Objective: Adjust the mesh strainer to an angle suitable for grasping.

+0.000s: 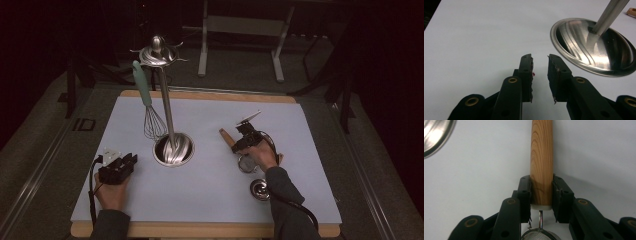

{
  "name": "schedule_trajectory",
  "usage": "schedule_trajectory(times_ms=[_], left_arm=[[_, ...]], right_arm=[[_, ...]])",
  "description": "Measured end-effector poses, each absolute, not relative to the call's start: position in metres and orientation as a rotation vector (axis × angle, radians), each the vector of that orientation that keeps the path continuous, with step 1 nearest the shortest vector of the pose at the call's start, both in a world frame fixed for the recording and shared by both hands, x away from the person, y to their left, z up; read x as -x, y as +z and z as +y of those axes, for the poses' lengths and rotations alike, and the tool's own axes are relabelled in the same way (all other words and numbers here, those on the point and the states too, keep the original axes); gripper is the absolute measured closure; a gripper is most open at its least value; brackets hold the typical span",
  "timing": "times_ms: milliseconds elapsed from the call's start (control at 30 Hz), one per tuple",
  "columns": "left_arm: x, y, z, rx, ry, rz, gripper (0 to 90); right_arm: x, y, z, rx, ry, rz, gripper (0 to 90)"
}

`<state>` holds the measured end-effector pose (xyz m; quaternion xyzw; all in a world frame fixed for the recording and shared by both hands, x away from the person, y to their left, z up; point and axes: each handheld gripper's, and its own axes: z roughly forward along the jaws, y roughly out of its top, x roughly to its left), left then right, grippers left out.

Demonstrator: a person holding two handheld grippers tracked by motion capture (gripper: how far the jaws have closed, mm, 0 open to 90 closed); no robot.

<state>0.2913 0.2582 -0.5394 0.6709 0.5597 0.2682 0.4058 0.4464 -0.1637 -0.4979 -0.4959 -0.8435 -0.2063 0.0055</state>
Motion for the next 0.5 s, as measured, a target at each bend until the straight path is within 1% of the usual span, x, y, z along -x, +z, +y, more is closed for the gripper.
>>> schedule_trajectory(times_ms=[267, 500], left_arm=[[-0.291, -0.539, 0.258, -1.693, 0.684, 1.411, 74.2], [-0.29, -0.539, 0.258, -1.692, 0.685, 1.406, 74.2]], right_arm=[[-0.436, -0.488, -0.165, 1.486, -0.796, -2.639, 70.8], [-0.423, -0.471, -0.16, 1.323, -0.91, -2.687, 70.7]])
